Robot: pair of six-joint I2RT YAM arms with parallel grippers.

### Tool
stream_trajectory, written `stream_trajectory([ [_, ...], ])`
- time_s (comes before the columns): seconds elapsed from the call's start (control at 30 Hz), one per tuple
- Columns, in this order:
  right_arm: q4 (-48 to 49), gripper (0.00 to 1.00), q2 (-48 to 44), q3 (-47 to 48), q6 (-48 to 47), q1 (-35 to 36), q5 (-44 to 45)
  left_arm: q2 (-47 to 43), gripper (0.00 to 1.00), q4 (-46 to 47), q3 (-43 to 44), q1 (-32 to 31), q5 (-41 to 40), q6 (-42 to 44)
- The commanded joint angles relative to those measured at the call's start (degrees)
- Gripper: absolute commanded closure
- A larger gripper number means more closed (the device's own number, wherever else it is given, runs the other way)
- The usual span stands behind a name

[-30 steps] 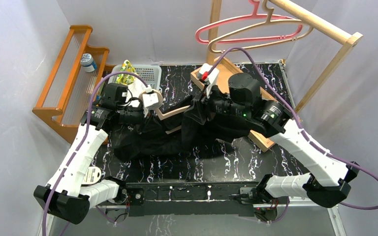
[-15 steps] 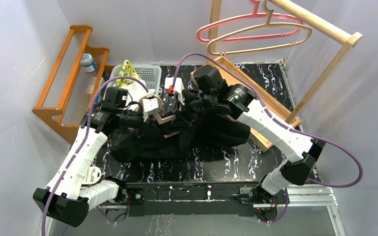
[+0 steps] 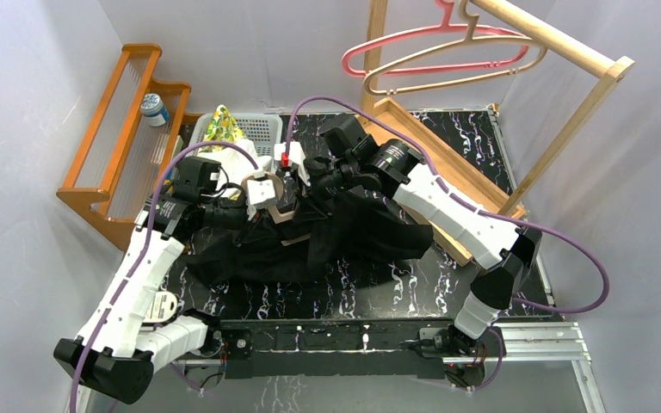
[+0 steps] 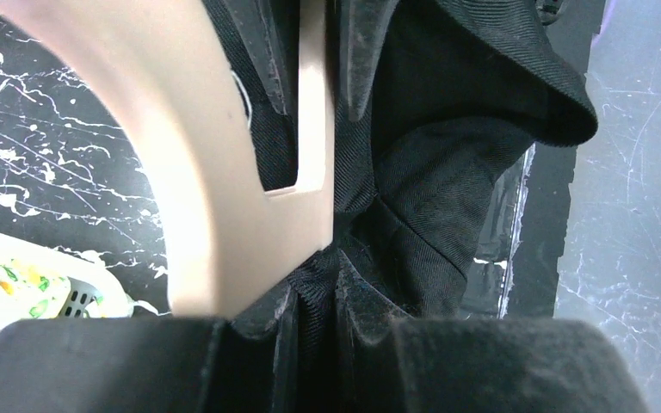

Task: Place the skirt on the hanger
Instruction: Hang the skirt on the hanger.

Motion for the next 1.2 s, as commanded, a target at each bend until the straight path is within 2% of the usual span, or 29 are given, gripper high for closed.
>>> stream_trajectory([
  [0.0, -1.3, 0.82, 0.5, 2.7, -0.8, 0.1, -4.3, -1.9, 1.00, 0.6, 1.4, -0.2, 4.1, 1.1],
  [0.03, -1.4, 0.93, 0.6, 2.8, -0.8, 0.1, -4.6, -1.8, 1.00, 0.6, 1.3, -0.2, 4.0, 1.1],
  [0.07, -1.2, 1.00, 0.6, 2.8, -0.8, 0.2, -4.6, -1.9, 1.00, 0.5, 1.2, -0.2, 3.6, 1.0],
  [0.1, -0.7, 1.00, 0.4, 2.7, -0.5, 0.2, -4.3, -1.9, 0.95, 0.5, 0.9, -0.2, 3.0, 0.8],
  [0.13, 0.2, 1.00, 0.1, 2.6, -0.5, 0.1, -3.6, -2.0, 0.85, 0.7, 0.6, -0.3, 2.1, -0.2],
  [0.2, 1.5, 1.00, -0.7, 2.6, -0.4, 0.1, -2.7, -2.2, 0.73, 0.5, -0.1, -0.2, 0.6, -0.8],
  [0.3, 4.1, 1.00, -2.5, 2.5, 0.4, -0.7, -2.8, -2.8, 0.61, -1.0, -1.2, -0.2, -0.7, -0.2],
  [0.37, 6.2, 1.00, -3.5, 2.2, 1.9, -2.0, -4.7, -3.2, 0.57, -1.8, -1.6, -0.2, -1.2, 0.1],
  [0.6, 8.0, 1.00, -3.4, 1.2, 4.9, -4.9, -8.9, -5.4, 0.50, -0.7, -0.4, -0.3, -2.3, -0.9],
  [0.73, 7.9, 1.00, -5.3, -1.9, 4.5, -5.8, -8.8, -6.2, 0.47, 3.6, -0.1, -0.2, -6.4, -6.3],
  [0.9, 8.0, 1.00, -10.3, -6.9, 4.1, -9.2, -8.3, -3.5, 0.47, 0.9, 2.7, -0.2, -5.6, -6.9],
  [1.07, 7.9, 1.00, -15.3, -10.7, 3.9, -11.0, -7.2, -5.1, 0.48, 7.0, 1.8, -0.1, -2.2, -10.6],
  [1.17, 7.7, 1.00, -18.1, -12.3, 3.9, -11.1, -6.3, -4.6, 0.54, 9.5, 2.0, -0.1, -2.4, -11.0],
])
